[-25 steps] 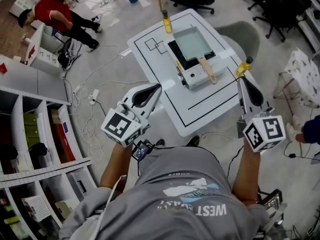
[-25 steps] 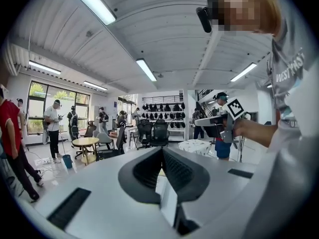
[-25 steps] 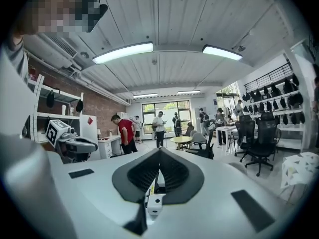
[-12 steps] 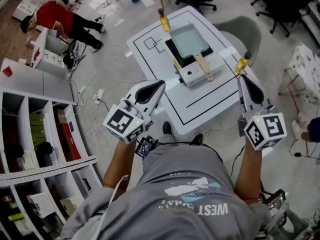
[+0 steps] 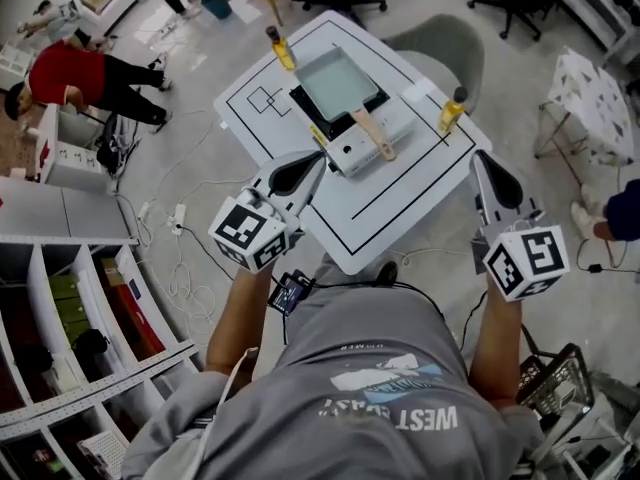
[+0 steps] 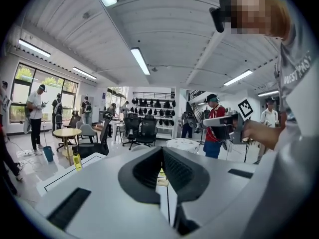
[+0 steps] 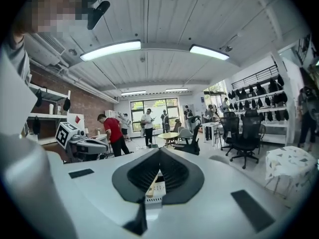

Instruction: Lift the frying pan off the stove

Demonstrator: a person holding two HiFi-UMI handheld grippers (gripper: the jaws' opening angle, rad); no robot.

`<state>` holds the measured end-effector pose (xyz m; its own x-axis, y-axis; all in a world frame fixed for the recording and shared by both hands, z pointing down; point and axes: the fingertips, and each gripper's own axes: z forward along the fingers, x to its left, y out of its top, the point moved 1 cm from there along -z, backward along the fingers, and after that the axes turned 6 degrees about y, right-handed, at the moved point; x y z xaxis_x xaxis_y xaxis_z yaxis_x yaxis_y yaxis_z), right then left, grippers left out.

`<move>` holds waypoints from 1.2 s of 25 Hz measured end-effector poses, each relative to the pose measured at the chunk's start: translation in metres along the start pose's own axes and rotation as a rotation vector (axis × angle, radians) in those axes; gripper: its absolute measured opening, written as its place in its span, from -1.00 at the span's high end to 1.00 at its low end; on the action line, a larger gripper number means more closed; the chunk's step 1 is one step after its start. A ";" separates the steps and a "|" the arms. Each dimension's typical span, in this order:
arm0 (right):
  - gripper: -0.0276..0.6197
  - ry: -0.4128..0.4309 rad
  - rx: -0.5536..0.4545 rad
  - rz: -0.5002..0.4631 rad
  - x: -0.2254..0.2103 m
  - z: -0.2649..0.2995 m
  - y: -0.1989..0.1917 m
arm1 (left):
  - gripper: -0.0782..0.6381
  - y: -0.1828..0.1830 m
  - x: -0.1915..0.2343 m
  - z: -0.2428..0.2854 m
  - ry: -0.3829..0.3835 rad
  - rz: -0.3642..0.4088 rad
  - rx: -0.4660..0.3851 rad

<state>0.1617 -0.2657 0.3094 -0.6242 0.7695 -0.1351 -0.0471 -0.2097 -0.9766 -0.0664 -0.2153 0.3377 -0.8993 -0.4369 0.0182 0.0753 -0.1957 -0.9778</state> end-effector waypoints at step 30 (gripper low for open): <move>0.88 -0.183 0.108 0.053 -0.029 0.018 -0.033 | 0.79 -0.106 0.051 0.133 -0.203 -0.211 0.189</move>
<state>0.1671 -0.2923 0.3487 -0.7585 0.6355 -0.1441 -0.0871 -0.3180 -0.9441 -0.0635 -0.3333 0.4701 -0.8008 -0.5319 0.2752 -0.0073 -0.4508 -0.8926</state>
